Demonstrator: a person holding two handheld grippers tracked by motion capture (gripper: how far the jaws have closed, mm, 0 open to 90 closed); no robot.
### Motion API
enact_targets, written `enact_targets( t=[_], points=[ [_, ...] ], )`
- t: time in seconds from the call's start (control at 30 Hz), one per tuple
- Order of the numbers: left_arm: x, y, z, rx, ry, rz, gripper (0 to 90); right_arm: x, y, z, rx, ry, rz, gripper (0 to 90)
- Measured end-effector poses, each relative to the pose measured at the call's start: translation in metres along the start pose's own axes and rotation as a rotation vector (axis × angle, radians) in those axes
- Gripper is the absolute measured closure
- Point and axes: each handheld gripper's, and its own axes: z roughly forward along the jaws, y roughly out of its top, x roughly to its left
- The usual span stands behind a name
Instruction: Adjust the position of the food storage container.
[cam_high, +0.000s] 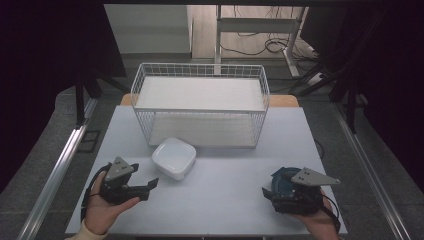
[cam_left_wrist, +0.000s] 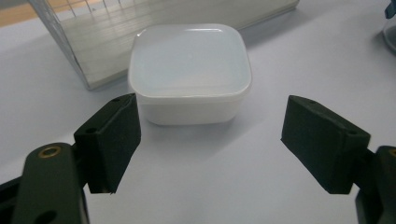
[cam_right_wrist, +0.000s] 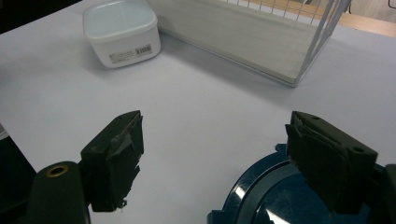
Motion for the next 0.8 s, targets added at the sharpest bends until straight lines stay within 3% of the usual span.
enact_targets(
  t=[0.37,0.5,0.67,0.77,0.8],
  points=[
    [-0.007,0.003,0.006,0.015,-0.027,0.015,19.5,-0.009,-0.006,-0.002,-0.001,0.008,0.030,22.1],
    [-0.006,0.002,0.006,0.022,-0.037,0.019,19.5,-0.006,0.000,-0.002,-0.008,0.003,0.029,24.6],
    [-0.003,0.007,0.002,0.014,-0.050,0.012,18.9,-0.004,0.007,-0.005,0.026,-0.015,0.023,28.6],
    [-0.001,0.008,-0.002,0.009,-0.061,0.005,18.6,-0.011,0.016,-0.008,0.031,-0.021,0.046,33.3],
    [0.001,0.007,-0.004,0.012,-0.084,-0.020,18.6,-0.020,0.026,-0.011,0.033,-0.036,0.061,35.9]
  ],
)
